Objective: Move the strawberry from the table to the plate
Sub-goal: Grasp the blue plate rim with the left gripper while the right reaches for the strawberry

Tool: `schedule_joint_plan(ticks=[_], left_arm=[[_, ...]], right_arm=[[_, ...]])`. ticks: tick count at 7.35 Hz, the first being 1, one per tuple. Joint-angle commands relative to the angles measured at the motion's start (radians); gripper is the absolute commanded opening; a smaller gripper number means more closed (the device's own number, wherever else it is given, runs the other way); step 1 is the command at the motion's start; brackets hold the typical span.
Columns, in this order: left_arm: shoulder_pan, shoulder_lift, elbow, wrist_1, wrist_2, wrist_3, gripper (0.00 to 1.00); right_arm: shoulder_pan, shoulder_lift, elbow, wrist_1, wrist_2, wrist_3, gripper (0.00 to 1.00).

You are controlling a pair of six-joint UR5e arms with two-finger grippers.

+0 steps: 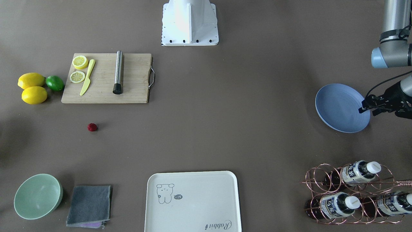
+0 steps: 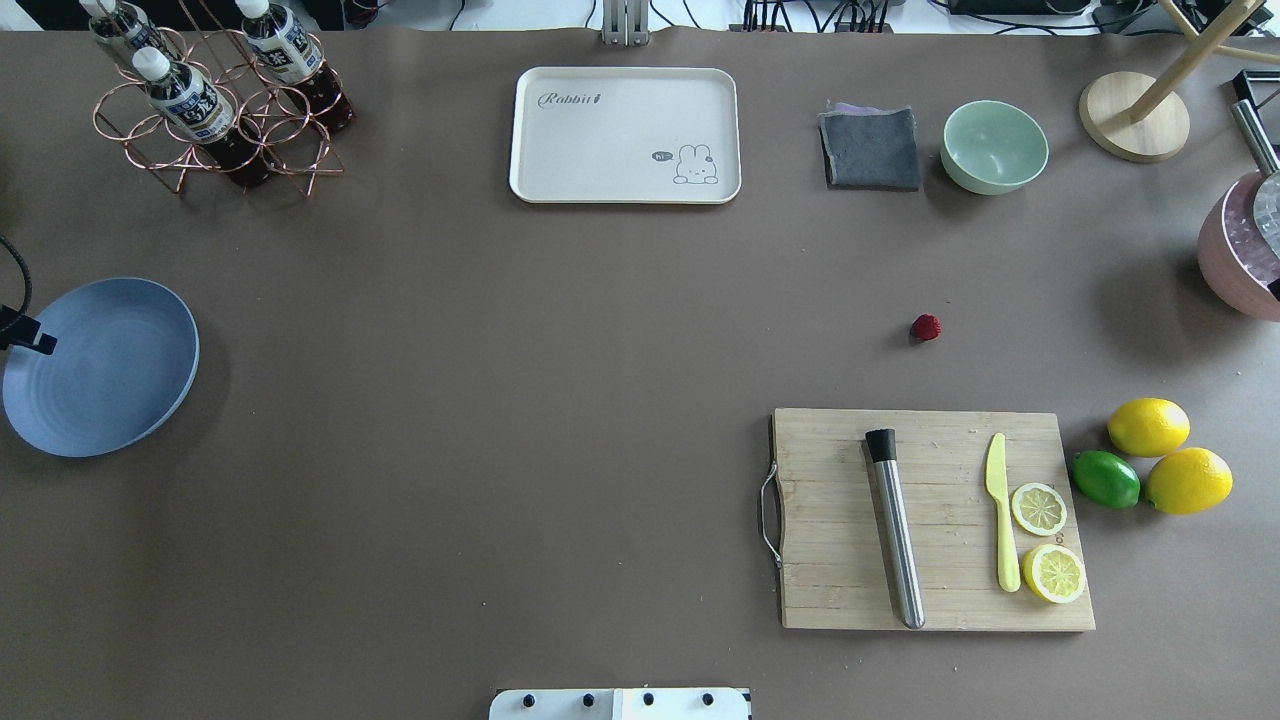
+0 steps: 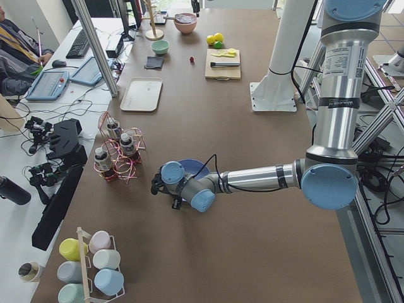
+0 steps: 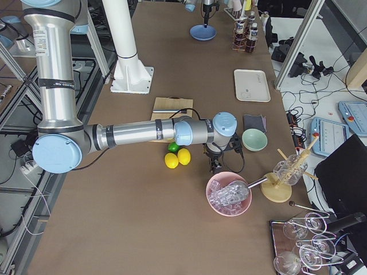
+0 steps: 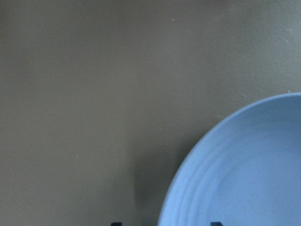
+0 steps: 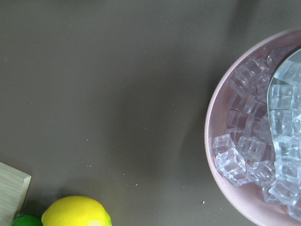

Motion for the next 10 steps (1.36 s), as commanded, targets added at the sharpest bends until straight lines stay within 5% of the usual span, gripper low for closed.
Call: schedule_joint_plan(ticks=[1, 4, 5, 8, 10], left_arm=[[0.007, -0.002, 0.005, -0.012, -0.001, -0.017, 0.06], [0.007, -0.015, -0.014, -0.006, -0.009, -0.085, 0.0], [0.007, -0.031, -0.04, 0.007, -0.076, -0.125, 0.0], [0.033, -0.133, -0.146, 0.005, -0.106, -0.479, 0.0], [0.158, -0.204, -0.231, 0.005, -0.043, -0.729, 0.0]], right_arm=[[-0.001, -0.001, 0.008, 0.0, 0.002, 0.019, 1.0], [-0.01, 0.02, 0.015, 0.0, 0.002, 0.069, 1.0], [-0.042, 0.065, 0.027, 0.023, -0.001, 0.212, 0.99], [-0.235, 0.11, 0.016, 0.243, -0.04, 0.585, 0.97], [-0.348, 0.123, 0.016, 0.366, -0.092, 0.786, 0.98]])
